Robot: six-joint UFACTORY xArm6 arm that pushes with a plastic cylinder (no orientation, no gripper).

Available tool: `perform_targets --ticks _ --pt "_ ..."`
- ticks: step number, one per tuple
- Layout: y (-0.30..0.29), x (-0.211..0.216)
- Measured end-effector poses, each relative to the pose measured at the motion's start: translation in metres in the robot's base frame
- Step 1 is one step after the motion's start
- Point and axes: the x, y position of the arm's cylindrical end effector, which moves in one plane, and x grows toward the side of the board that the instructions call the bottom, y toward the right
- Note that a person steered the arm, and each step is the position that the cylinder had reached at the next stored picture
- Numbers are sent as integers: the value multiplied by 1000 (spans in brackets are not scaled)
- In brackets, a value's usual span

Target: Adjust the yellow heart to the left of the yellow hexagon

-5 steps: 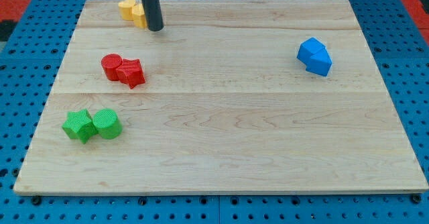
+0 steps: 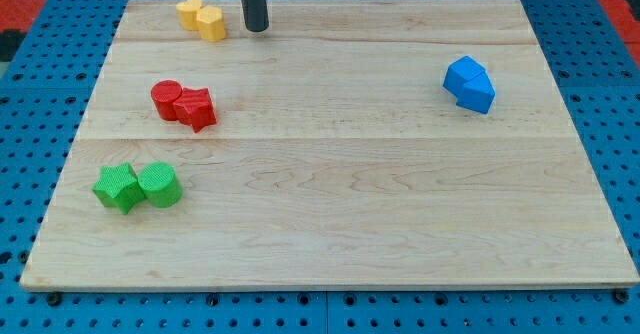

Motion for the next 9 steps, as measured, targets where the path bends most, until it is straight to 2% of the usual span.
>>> perform_targets --ticks 2,4,7,8,9 --pt "-39 -43" --pt "-100 -42" --pt "-187 -15" --pt "-203 8" --pt "-164 11"
